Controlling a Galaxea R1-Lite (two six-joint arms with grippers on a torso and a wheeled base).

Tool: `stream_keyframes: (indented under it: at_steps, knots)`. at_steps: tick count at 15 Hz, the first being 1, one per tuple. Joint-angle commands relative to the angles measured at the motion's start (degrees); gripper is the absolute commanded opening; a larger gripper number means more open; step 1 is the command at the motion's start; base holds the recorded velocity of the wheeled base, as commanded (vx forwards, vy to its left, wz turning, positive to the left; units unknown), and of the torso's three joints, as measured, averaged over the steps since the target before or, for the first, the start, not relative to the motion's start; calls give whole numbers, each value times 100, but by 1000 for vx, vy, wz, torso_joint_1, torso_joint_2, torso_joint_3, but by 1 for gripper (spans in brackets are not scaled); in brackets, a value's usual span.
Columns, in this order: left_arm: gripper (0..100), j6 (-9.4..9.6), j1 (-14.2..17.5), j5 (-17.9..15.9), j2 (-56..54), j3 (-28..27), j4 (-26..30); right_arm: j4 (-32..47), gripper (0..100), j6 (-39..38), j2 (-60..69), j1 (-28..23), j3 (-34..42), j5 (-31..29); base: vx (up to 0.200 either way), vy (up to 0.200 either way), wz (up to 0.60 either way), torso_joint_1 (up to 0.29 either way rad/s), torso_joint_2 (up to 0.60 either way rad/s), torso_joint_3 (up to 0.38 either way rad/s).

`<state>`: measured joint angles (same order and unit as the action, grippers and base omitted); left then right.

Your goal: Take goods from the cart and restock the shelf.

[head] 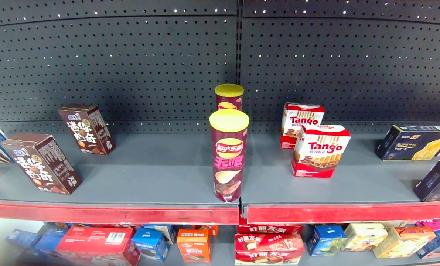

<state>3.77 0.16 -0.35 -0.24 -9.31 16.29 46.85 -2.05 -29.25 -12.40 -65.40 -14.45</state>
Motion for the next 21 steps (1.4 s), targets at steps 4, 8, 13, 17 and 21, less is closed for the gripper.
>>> stream_keyframes:
  at_steps: [4,8,13,17,21]
  knots:
    - [100,511,2,668,24,931,-2007,-53,100,301,288,-246,177,30,0,0,0,0,0,0]
    - [100,590,2,800,24,931,-1998,-53,100,301,297,-333,142,30,0,0,0,0,0,0]
    - [100,-289,2,-193,24,931,-1971,-79,100,301,288,-413,159,30,0,0,0,0,0,0]
    - [100,-1133,2,-96,24,931,-1998,-35,100,301,349,-500,203,21,0,0,0,0,0,0]
    - [100,239,2,-79,24,931,-1725,-44,100,372,341,-536,203,21,0,0,0,0,0,0]
